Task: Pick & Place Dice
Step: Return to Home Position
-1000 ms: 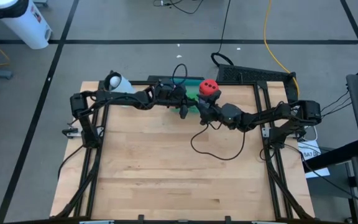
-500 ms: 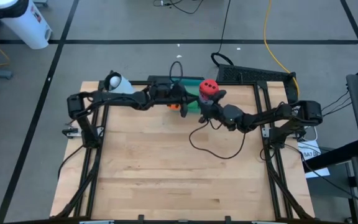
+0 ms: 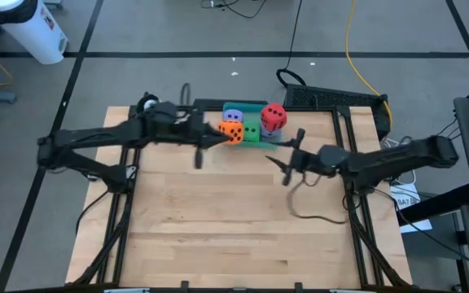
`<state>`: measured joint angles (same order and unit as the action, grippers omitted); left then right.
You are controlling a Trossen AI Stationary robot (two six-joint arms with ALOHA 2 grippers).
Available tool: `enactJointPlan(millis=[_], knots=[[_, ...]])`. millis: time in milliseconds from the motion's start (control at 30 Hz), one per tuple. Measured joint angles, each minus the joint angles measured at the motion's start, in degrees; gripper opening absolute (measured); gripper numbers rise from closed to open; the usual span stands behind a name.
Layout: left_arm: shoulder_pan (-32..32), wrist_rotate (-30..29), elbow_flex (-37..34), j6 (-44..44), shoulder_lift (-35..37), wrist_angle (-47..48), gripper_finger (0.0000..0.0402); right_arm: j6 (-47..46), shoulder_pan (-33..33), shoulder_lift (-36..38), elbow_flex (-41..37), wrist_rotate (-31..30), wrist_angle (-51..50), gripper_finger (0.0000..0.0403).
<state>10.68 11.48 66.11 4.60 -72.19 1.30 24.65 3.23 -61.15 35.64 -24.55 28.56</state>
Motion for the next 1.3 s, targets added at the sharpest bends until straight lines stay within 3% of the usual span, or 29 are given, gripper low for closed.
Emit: enactJointPlan(millis=[167,333,400,500,633,700,833,1067,1300], knots=[[-6.49,-12.65,0.00,0.26,8.53,15.42,0.0008,-15.03,-1.52,12.11,0.00,16.24,-11.93,0.0152],[-13.54,-24.59,-0.11,-0.07,12.06,31.66,0.0006,-22.30,-5.45,20.09,0.00,24.95,-20.86,0.0074],[-15.82,-28.13,-1.46,-1.38,12.89,32.64,0.0006,-24.92,-7.52,22.14,0.00,27.99,-23.02,0.0040],[-18.08,-32.68,-7.36,-1.22,16.19,25.63,0.0003,-28.82,-11.51,24.15,0.00,34.96,-24.95,0.0006],[-16.66,-27.28,-18.65,2.17,23.00,8.61,0.0003,-32.50,-17.09,25.38,-0.02,47.07,-25.43,0.0013],[-15.20,-23.64,-24.53,2.29,26.65,2.32,0.0003,-34.54,-19.27,25.66,-0.38,49.46,-25.61,0.0010],[-12.65,-20.53,-33.57,0.87,34.27,-2.76,0.0002,-36.17,-22.55,26.41,-2.64,50.16,-25.92,0.0002],[-11.62,-19.03,-41.58,-0.91,46.61,-3.37,0.0002,-34.98,-28.51,28.57,-7.48,50.16,-24.76,0.0001],[-13.53,-16.96,-51.71,-3.30,53.58,-12.79,0.0002,-36.30,-30.13,30.91,-18.46,50.62,-10.91,0.0001]])
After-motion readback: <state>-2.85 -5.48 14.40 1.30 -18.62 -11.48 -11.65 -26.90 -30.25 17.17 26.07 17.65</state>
